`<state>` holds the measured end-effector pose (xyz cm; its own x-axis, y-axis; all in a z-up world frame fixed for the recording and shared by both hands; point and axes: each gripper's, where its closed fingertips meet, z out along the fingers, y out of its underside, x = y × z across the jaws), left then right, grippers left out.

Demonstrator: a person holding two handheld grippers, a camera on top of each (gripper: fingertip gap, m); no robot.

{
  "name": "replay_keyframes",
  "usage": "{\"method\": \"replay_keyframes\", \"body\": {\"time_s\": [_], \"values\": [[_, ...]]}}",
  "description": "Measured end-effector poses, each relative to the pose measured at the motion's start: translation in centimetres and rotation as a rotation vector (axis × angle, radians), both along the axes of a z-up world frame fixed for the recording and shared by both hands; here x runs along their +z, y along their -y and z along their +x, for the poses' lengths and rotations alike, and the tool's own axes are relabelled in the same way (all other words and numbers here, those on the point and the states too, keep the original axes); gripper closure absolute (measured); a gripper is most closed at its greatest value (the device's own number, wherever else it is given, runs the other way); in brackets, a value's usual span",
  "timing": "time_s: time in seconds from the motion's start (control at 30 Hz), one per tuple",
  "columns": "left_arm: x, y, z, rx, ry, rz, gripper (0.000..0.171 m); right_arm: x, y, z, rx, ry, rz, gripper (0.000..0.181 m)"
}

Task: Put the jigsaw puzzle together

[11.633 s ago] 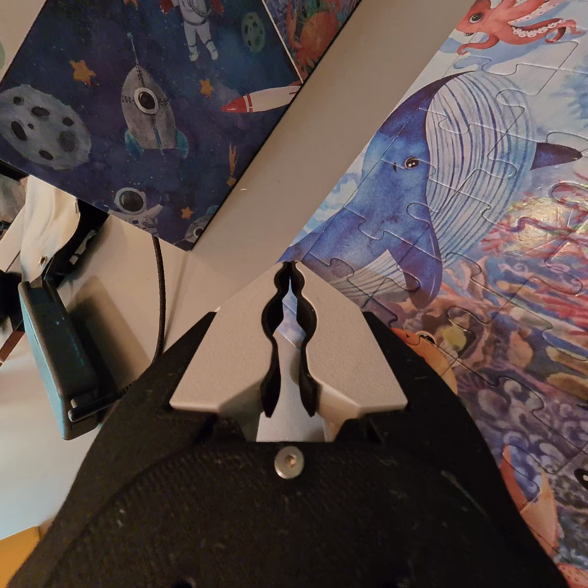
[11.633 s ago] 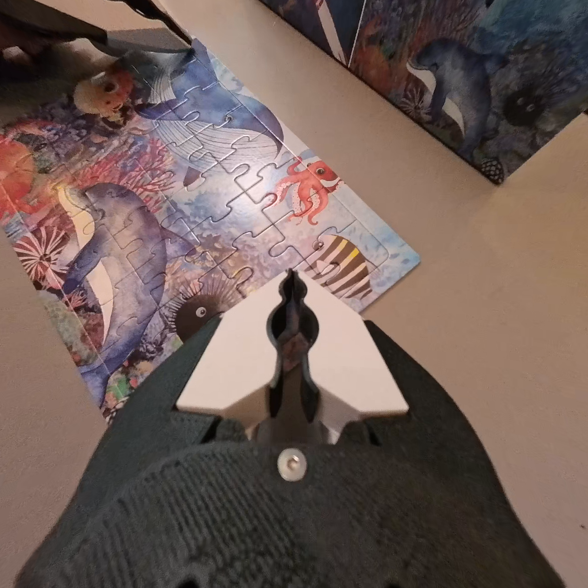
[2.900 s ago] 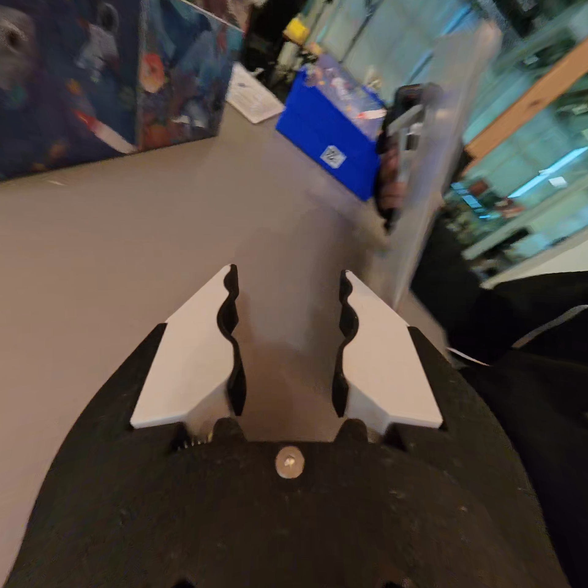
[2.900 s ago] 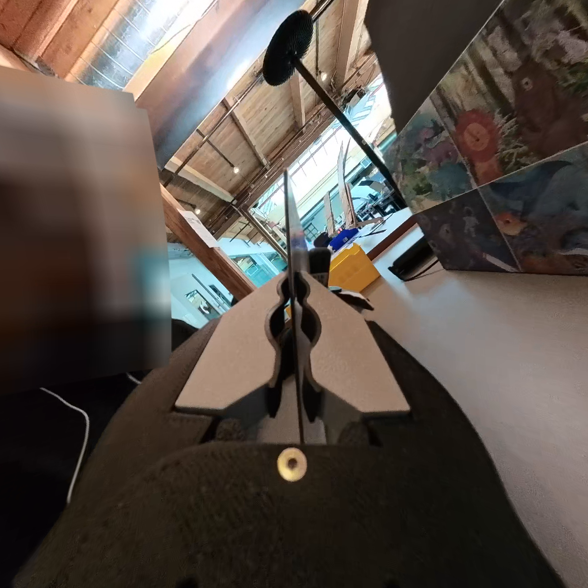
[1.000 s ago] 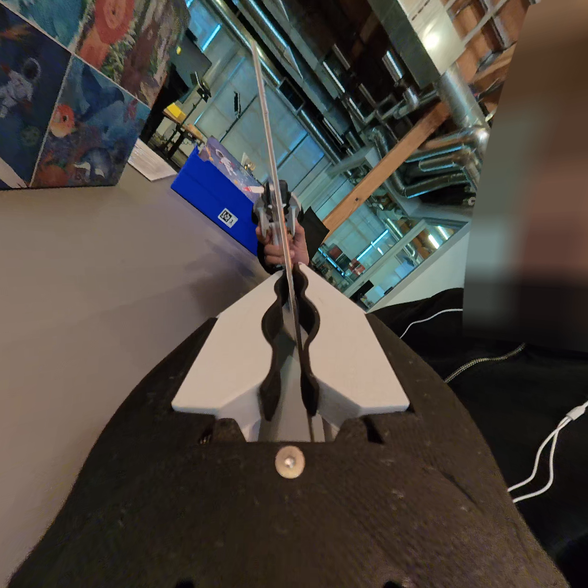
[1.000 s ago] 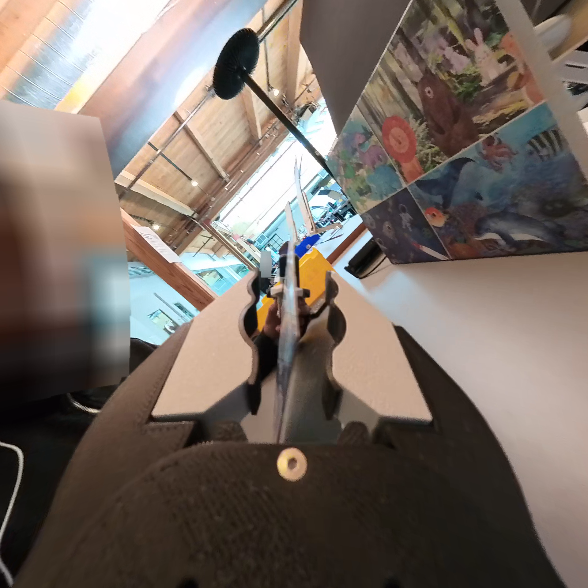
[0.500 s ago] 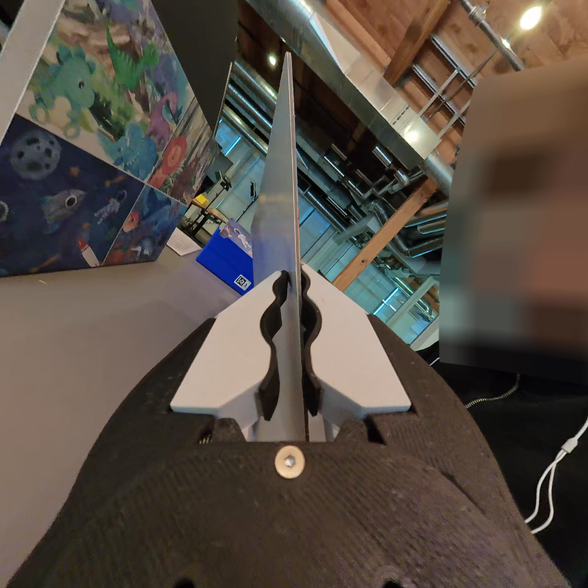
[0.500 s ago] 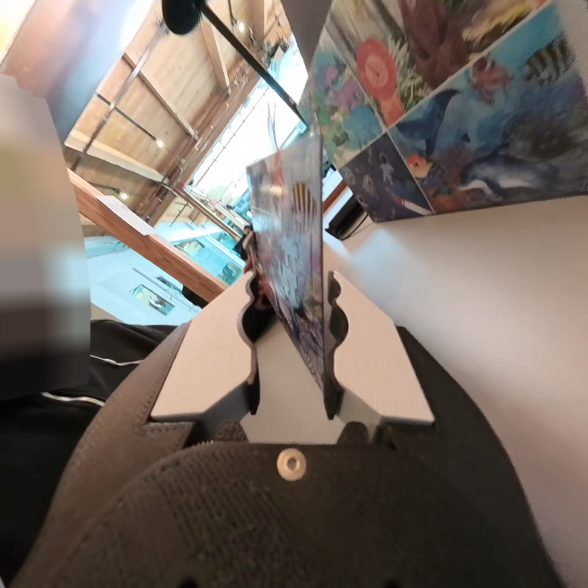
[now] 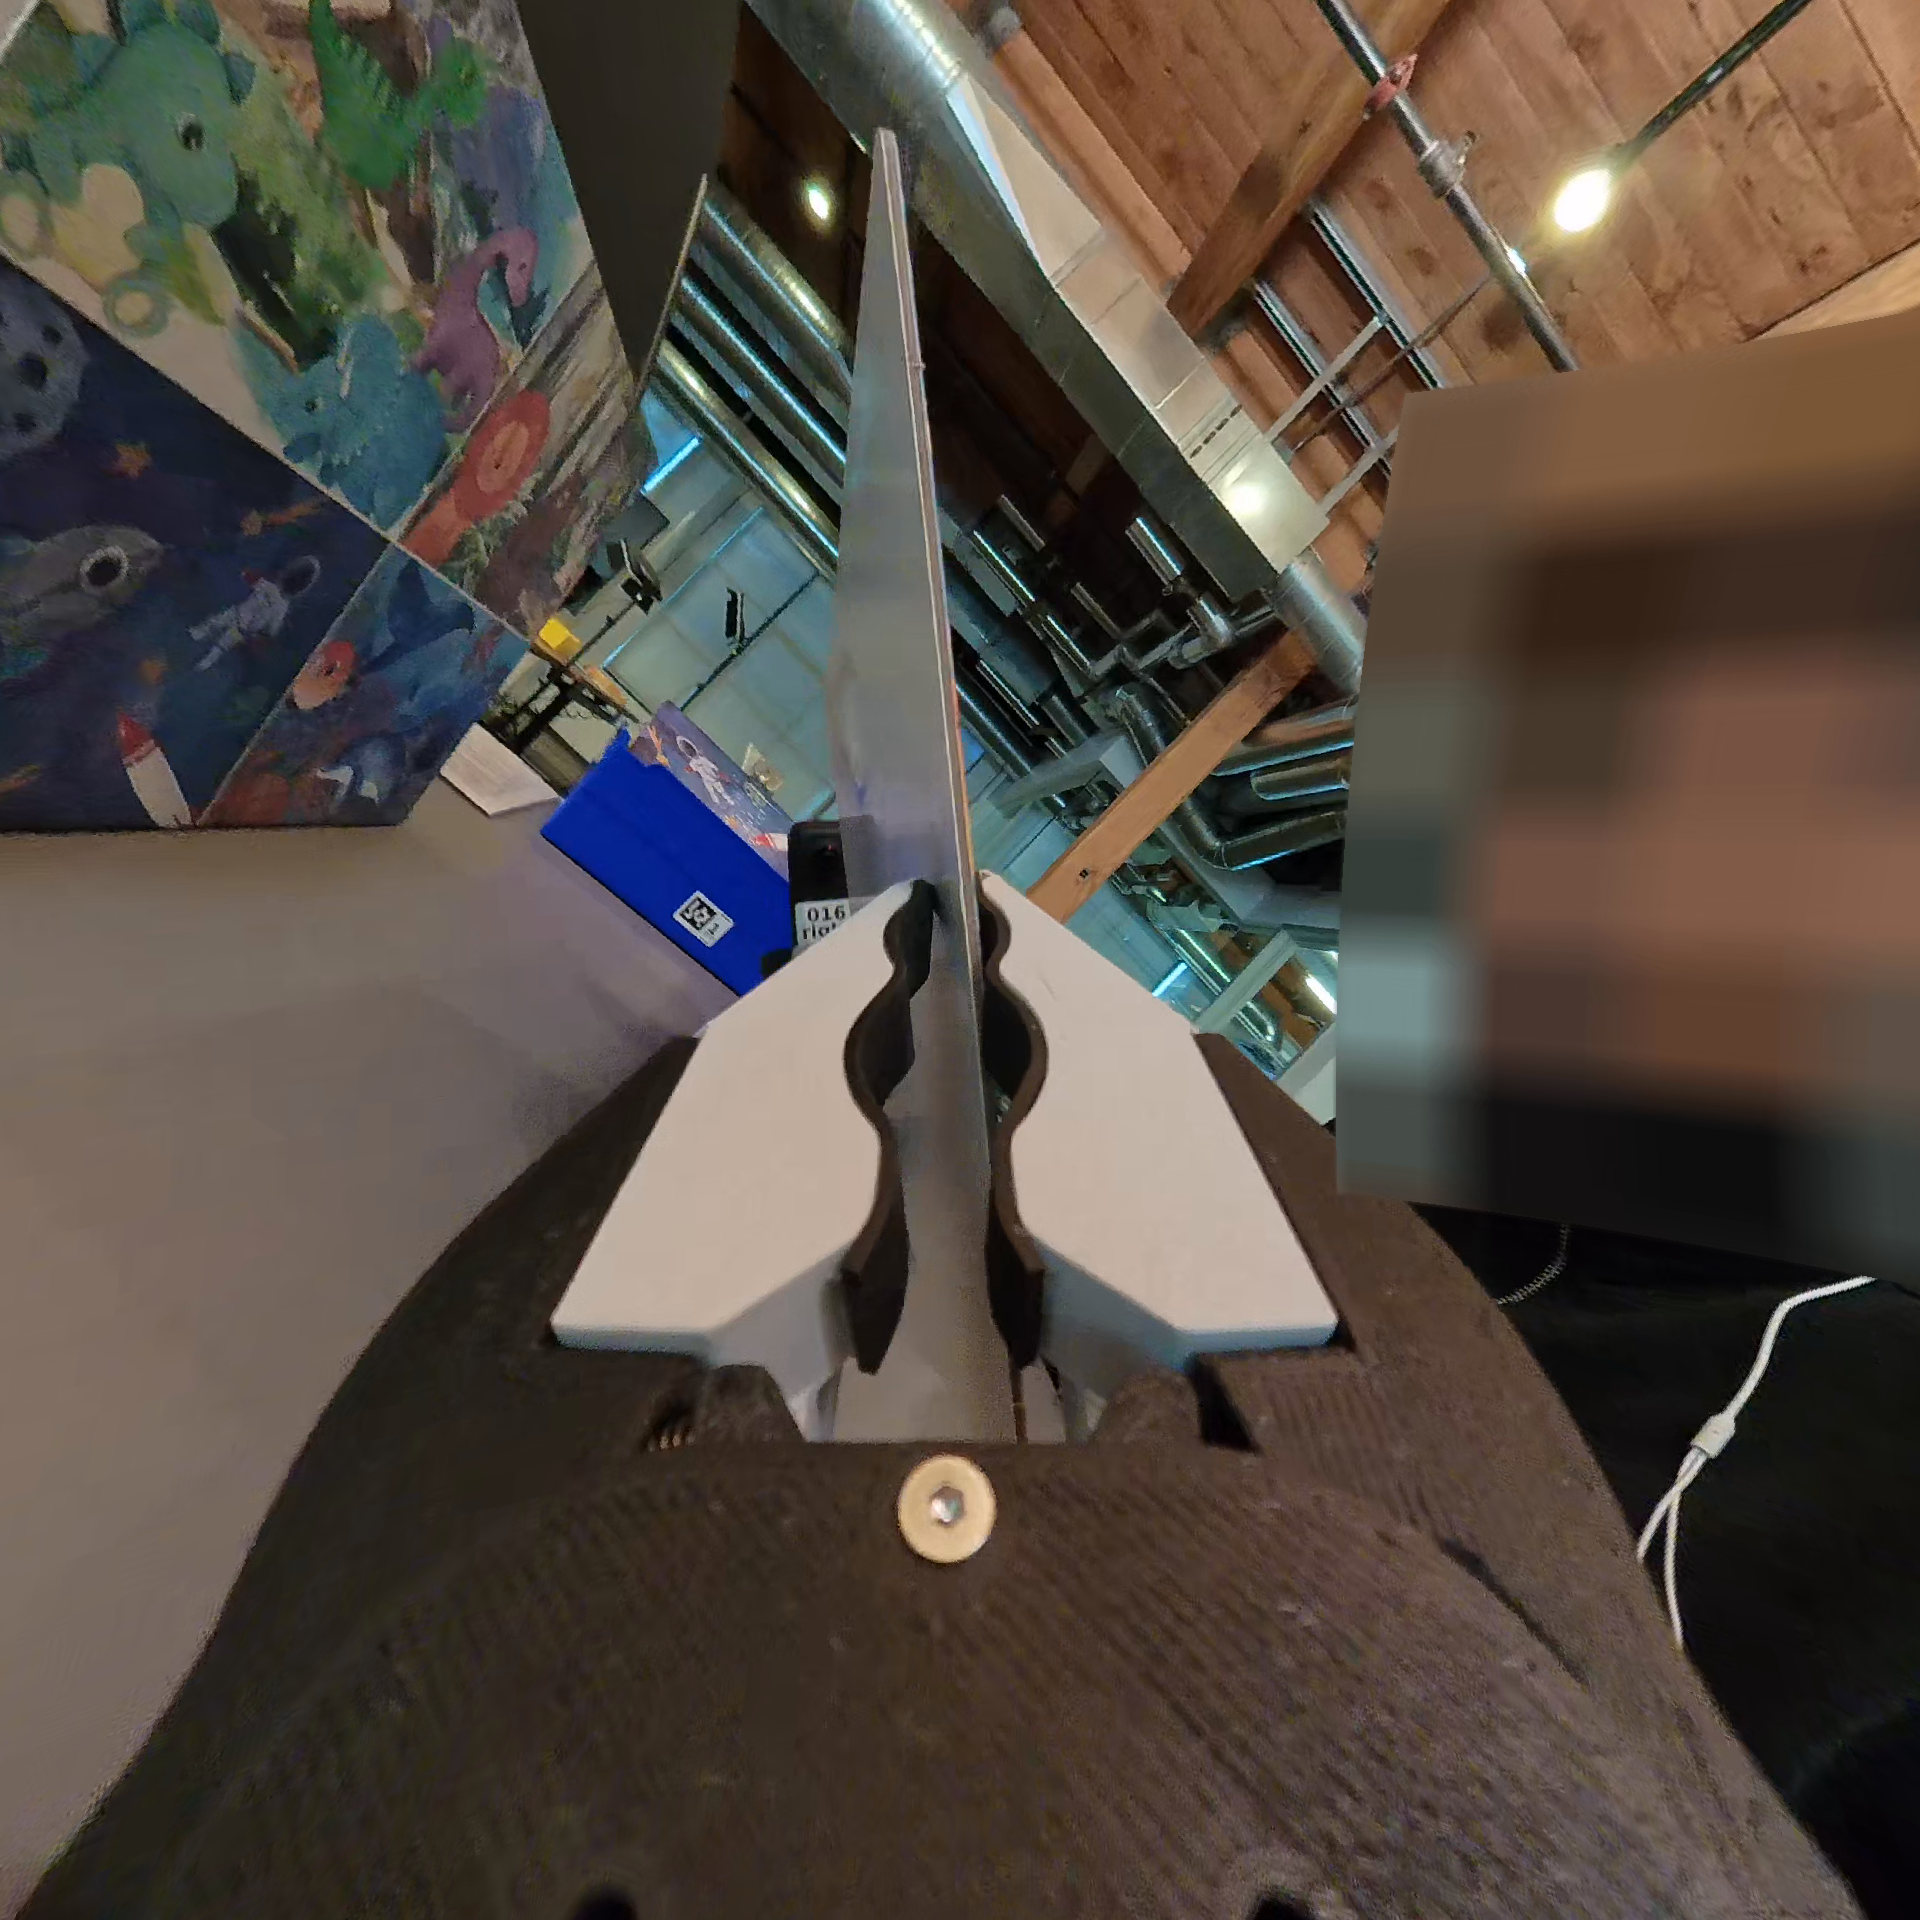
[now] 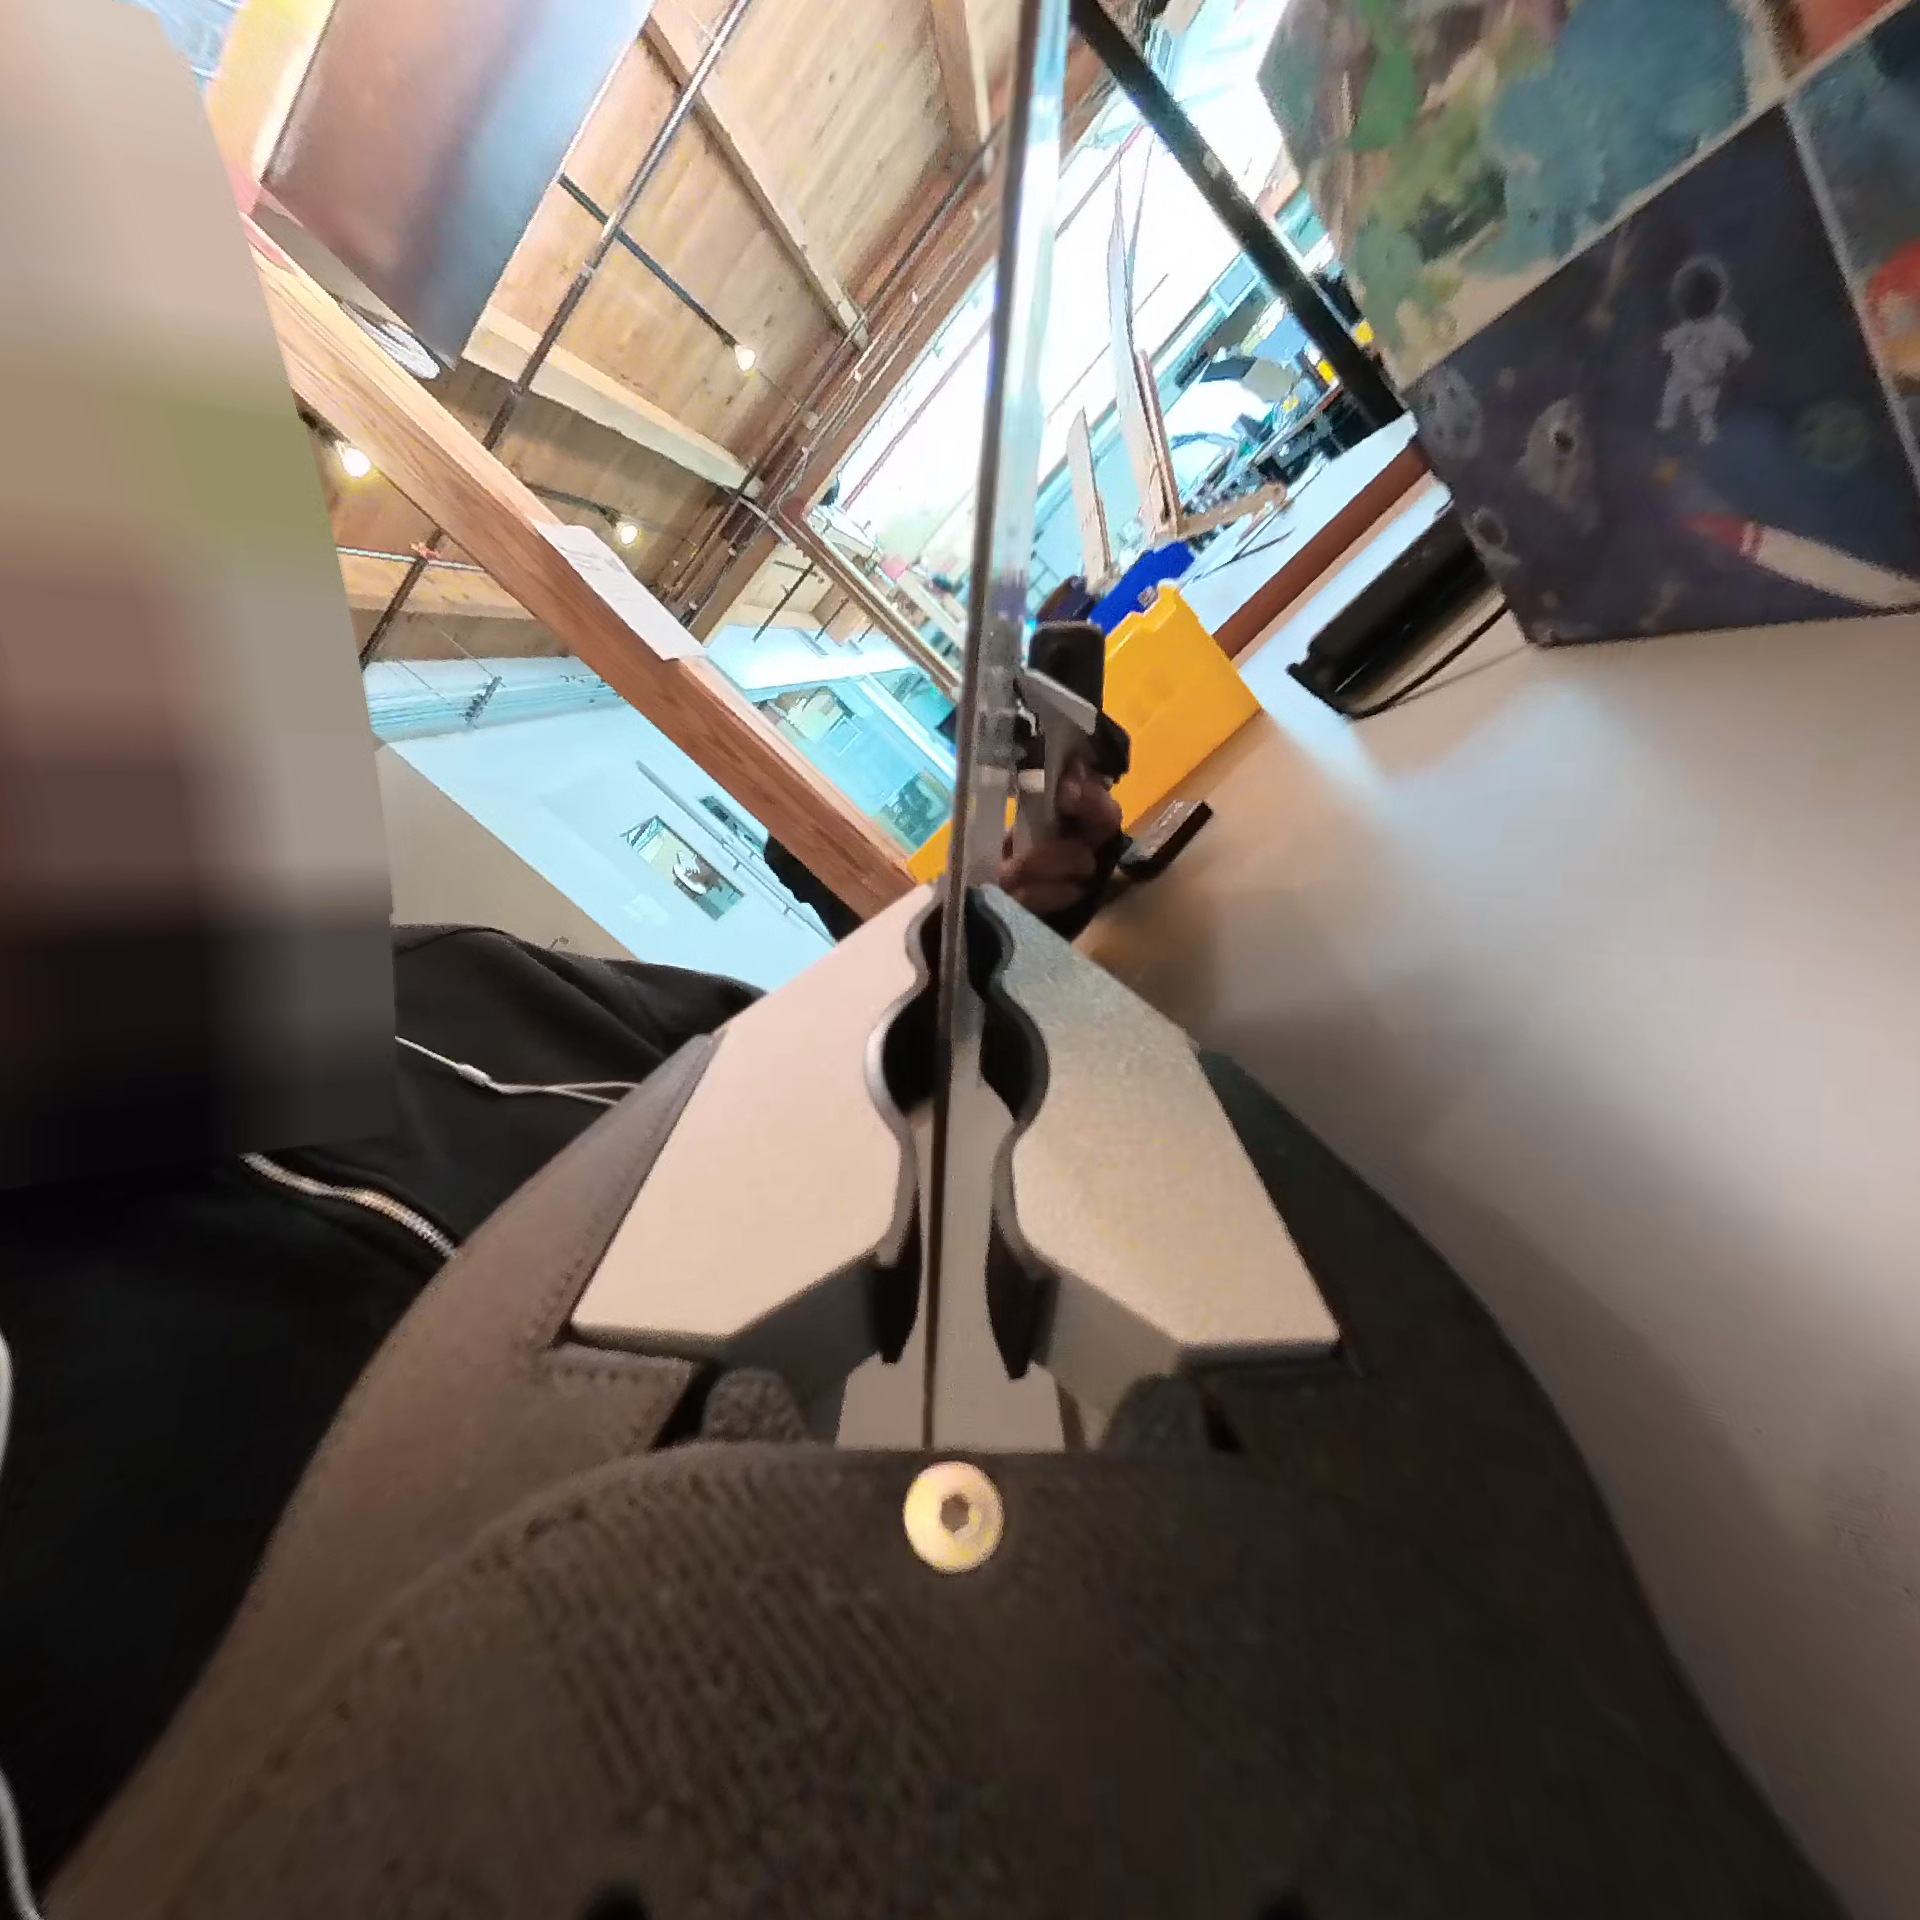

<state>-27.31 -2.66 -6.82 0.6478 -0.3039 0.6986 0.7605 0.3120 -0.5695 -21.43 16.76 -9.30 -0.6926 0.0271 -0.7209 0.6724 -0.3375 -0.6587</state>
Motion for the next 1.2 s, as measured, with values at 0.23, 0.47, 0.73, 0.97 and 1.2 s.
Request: {"method": "replay_keyframes", "body": {"time_s": [0.23,0.47,0.73,0.97,1.2], "values": [[0.2,1.0,-1.3,0.074,0.041,0.048,0.131,2.9,-4.2,0.4,-0.088,-0.035,0.061,0.180],[0.1,0.2,-0.4,0.051,-0.016,0.002,0.129,11.6,-15.3,4.5,-0.305,0.013,0.226,0.180],[-0.3,-2.0,2.2,-0.097,-0.063,-0.038,0.135,22.4,-39.2,5.8,-0.719,0.103,0.535,0.179],[-1.3,-3.1,2.9,-0.067,-0.158,-0.148,0.140,20.9,-50.8,1.6,-0.731,0.190,0.622,0.179],[-2.2,-4.4,3.3,-0.060,-0.204,-0.215,0.139,11.1,-52.2,-2.2,-0.598,0.428,0.665,0.179]]}}
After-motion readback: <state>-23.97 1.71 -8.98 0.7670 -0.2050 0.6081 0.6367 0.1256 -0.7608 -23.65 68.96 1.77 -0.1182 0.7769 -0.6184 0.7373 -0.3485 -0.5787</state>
